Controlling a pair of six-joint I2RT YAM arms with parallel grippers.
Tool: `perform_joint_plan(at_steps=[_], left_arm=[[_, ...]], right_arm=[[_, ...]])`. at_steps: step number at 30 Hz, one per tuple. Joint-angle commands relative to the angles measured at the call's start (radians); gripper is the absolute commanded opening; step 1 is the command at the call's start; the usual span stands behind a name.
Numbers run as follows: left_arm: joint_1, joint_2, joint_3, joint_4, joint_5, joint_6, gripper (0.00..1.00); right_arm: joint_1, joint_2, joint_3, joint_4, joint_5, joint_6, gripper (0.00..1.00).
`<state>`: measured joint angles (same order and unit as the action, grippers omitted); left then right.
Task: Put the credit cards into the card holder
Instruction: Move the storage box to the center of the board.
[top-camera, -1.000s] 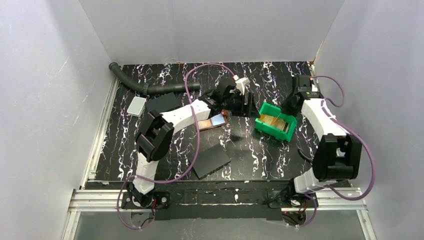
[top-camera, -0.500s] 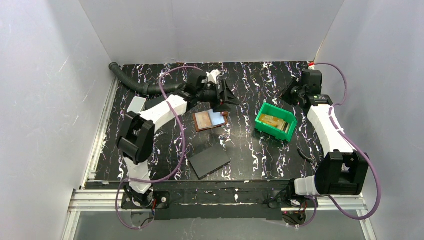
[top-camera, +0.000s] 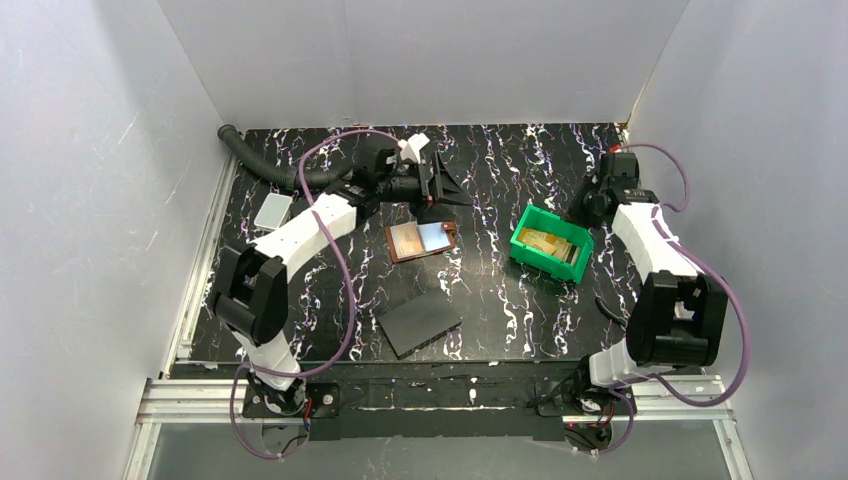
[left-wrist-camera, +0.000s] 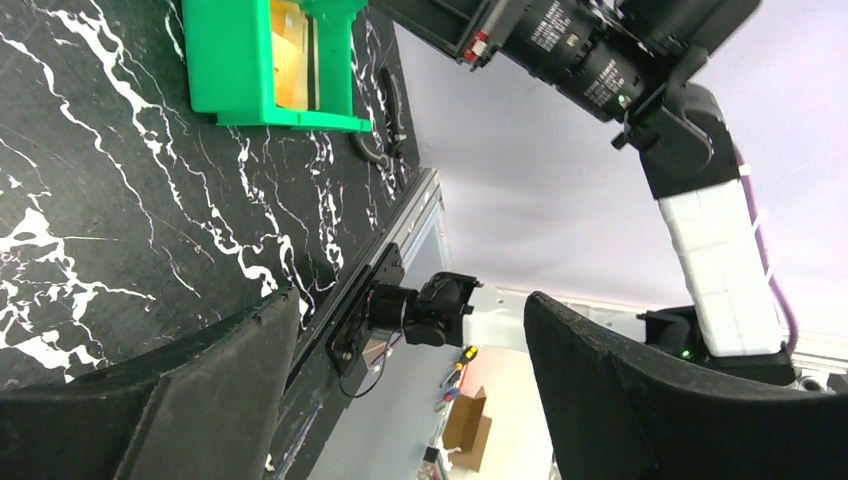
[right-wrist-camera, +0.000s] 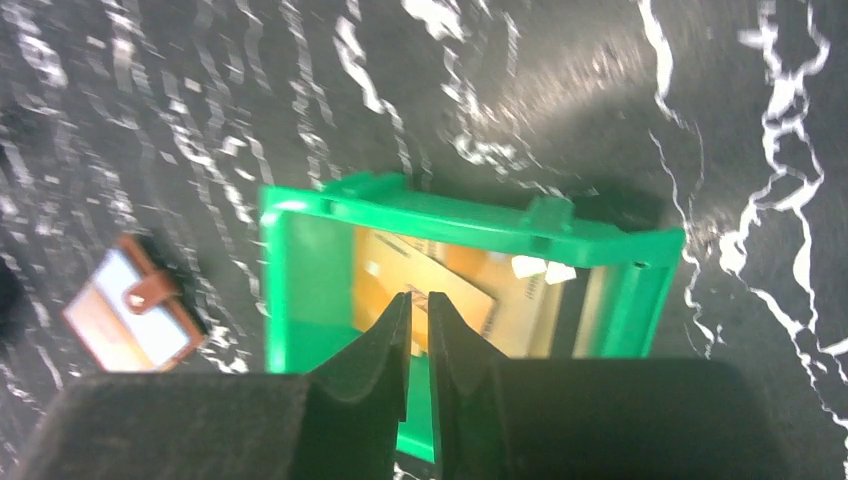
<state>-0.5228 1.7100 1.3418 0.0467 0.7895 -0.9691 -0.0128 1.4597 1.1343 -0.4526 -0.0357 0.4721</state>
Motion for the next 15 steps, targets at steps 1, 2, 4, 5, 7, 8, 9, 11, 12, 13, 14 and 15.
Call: perform_joint_plan(at_steps=[1, 2, 4, 5, 7, 8, 9, 11, 12, 13, 14, 15], left_arm=[[-0.063, 0.063, 0.057, -0.016, 0.003, 0.010, 0.81], [-0.078, 0.074, 0.068, -0.017, -0.007, 0.010, 0.81], [-0.101, 0.088, 0.077, -0.018, -0.020, 0.013, 0.81], [-0.110, 0.094, 0.076, -0.018, -0.024, 0.015, 0.81], [-0.121, 0.098, 0.063, -0.012, -0.027, 0.015, 0.82], [-0.125, 0.099, 0.053, -0.012, -0.028, 0.015, 0.82], [-0.128, 0.095, 0.042, -0.011, -0.027, 0.015, 0.82], [-0.130, 0.084, 0.020, -0.009, -0.028, 0.015, 0.82], [-0.130, 0.076, 0.009, -0.010, -0.030, 0.017, 0.82], [-0.130, 0.066, 0.002, -0.011, -0.030, 0.020, 0.83], [-0.131, 0.058, -0.004, -0.014, -0.031, 0.024, 0.83], [-0.130, 0.051, -0.005, -0.023, -0.031, 0.033, 0.83]], right_arm=[[-0.033, 0.058, -0.066, -0.028, -0.091, -0.062, 0.24], [-0.033, 0.054, -0.087, -0.021, -0.104, -0.056, 0.29], [-0.032, 0.036, -0.116, -0.027, -0.082, -0.053, 0.38], [-0.031, 0.027, -0.127, -0.038, -0.059, -0.066, 0.41], [-0.032, 0.013, -0.138, -0.081, 0.006, -0.085, 0.45], [-0.032, 0.004, -0.146, -0.096, 0.019, -0.091, 0.47], [-0.032, -0.003, -0.154, -0.110, 0.021, -0.089, 0.50], [-0.031, -0.022, -0.185, -0.124, -0.016, -0.073, 0.52], [-0.029, -0.036, -0.207, -0.125, -0.043, -0.058, 0.54], [-0.025, -0.053, -0.235, -0.117, -0.091, -0.044, 0.57], [-0.022, -0.075, -0.264, -0.112, -0.116, -0.027, 0.58], [-0.014, -0.101, -0.293, -0.100, -0.147, -0.002, 0.59]])
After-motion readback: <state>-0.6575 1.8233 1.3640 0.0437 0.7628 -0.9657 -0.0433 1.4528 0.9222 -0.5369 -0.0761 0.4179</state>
